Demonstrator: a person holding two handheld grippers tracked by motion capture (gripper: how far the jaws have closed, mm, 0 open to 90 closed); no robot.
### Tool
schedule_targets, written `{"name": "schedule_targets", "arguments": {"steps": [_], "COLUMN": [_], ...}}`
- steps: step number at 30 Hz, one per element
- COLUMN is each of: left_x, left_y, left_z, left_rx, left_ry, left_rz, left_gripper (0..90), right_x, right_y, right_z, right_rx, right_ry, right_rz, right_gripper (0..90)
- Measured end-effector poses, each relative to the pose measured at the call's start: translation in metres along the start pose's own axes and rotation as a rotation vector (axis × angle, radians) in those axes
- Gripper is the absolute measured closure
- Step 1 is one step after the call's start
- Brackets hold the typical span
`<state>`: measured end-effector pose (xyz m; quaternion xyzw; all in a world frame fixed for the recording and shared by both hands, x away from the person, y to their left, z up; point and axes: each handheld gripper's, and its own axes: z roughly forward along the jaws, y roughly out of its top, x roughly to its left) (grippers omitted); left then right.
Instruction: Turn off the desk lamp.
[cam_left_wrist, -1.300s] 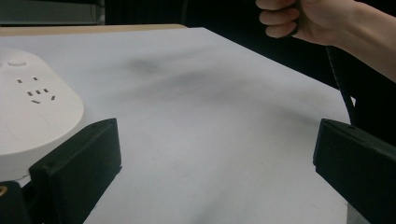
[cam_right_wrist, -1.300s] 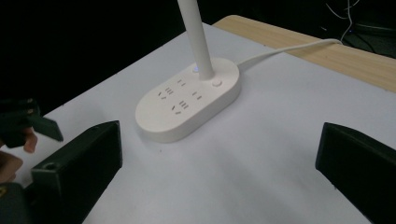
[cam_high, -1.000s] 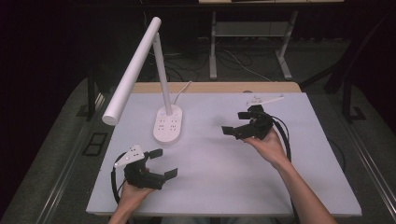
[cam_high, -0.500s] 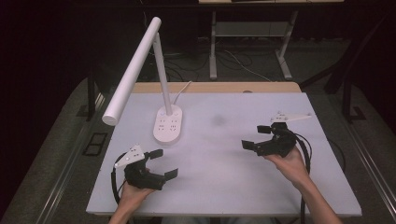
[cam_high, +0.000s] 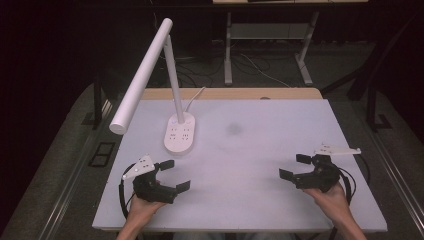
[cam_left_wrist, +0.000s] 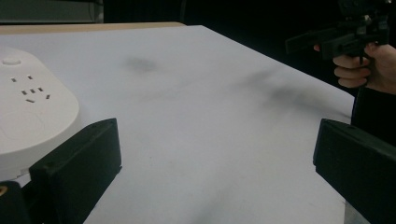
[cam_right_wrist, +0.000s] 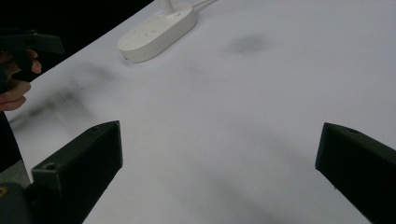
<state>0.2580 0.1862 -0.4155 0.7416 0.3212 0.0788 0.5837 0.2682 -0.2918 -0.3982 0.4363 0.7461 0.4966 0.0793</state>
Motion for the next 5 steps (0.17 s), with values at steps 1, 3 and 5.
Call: {"name": "schedule_targets", "arguments": {"steps": [1,3,5], "left_x": [0.0,0.0,0.0], "left_y": [0.0,0.0,0.0], "left_z": [0.0,0.0,0.0], "left_rx": [0.002,0.003,0.003], "left_ry": [0.0,0.001,0.001], "left_rz": [0.003,0.004,0.004], "left_gripper": [0.0,0.0,0.0], "right_x": [0.0,0.001,0.001], "right_y": [-0.004,-0.011,-0.017], "right_z": [-0.002,-0.006,-0.01], "right_rx": [-0.004,-0.002,-0.005], "right_ry": [-0.007,-0.016,-0.028], "right_rz": [0.003,0.014,0.019], "right_gripper": [0.6,0.6,0.6]}}
